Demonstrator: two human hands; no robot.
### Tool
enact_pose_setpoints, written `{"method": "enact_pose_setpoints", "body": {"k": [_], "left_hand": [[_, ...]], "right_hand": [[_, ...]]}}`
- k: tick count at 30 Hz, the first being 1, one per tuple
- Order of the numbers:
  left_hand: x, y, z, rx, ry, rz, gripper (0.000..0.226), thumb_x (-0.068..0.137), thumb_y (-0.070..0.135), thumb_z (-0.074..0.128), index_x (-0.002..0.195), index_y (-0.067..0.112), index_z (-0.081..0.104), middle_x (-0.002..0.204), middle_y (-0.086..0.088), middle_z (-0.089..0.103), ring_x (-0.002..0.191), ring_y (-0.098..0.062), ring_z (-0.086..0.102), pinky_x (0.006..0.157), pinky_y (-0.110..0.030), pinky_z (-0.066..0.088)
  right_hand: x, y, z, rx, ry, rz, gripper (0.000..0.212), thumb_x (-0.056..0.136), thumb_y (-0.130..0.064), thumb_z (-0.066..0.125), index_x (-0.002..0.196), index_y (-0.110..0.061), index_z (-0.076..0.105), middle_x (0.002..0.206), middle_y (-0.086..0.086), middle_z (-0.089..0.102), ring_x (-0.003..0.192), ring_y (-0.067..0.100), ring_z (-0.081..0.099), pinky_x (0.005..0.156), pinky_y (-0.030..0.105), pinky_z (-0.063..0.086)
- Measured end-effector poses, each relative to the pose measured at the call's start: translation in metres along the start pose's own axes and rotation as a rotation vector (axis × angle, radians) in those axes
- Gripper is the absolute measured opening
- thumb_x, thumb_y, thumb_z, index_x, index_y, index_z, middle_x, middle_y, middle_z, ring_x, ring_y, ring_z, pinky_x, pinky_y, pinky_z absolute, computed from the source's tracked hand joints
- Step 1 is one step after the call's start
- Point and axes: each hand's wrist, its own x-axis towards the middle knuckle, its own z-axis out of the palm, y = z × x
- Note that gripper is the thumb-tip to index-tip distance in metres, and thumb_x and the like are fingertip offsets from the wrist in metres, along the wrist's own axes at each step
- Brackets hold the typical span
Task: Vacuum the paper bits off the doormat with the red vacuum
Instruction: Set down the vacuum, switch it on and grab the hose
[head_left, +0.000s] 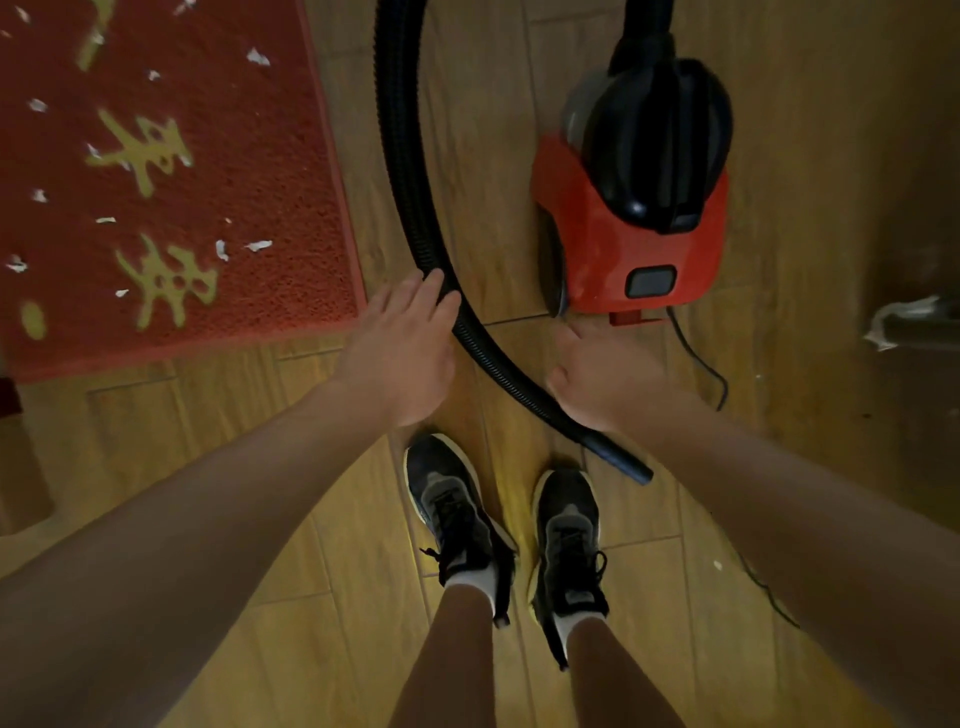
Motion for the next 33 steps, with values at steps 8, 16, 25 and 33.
{"method": "enact_pose_setpoints", "body": {"k": [8, 16, 25, 33], "left_hand": [[0.018, -0.021, 0.035, 0.041, 0.002, 0.119, 0.075, 0.088, 0.021, 0.058, 0.156, 0.006, 0.030, 0.165, -0.018, 0.024, 0.155, -0.035, 0.014, 0.125, -0.050, 0.014], [0.031, -0.032, 0.042, 0.089, 0.029, 0.201, 0.076, 0.085, 0.020, 0.059, 0.155, 0.005, 0.032, 0.164, -0.018, 0.026, 0.154, -0.036, 0.016, 0.125, -0.051, 0.015], [0.037, -0.037, 0.049, 0.061, 0.069, 0.241, 0.078, 0.083, 0.017, 0.061, 0.154, 0.005, 0.034, 0.162, -0.019, 0.029, 0.154, -0.037, 0.018, 0.125, -0.053, 0.018], [0.035, -0.042, 0.053, 0.052, 0.100, 0.260, 0.076, 0.076, 0.020, 0.049, 0.150, 0.001, 0.041, 0.158, -0.022, 0.037, 0.150, -0.039, 0.026, 0.122, -0.055, 0.023]], "right_hand": [[0.037, -0.012, 0.053, 0.142, -0.001, 0.042, 0.044, 0.102, -0.038, 0.040, 0.136, -0.013, 0.048, 0.128, 0.010, 0.057, 0.115, 0.028, 0.053, 0.087, 0.035, 0.042], [0.066, -0.028, 0.090, 0.314, 0.070, 0.071, 0.037, 0.099, -0.043, 0.046, 0.126, -0.019, 0.053, 0.110, 0.004, 0.059, 0.098, 0.021, 0.055, 0.073, 0.033, 0.041], [0.077, -0.030, 0.114, 0.446, 0.108, 0.092, 0.039, 0.099, -0.040, 0.053, 0.135, -0.026, 0.049, 0.109, -0.001, 0.065, 0.095, 0.020, 0.060, 0.075, 0.034, 0.049], [0.087, -0.031, 0.123, 0.435, 0.059, 0.141, 0.037, 0.099, -0.035, 0.055, 0.134, -0.024, 0.048, 0.112, 0.002, 0.065, 0.096, 0.021, 0.062, 0.077, 0.038, 0.055]]}}
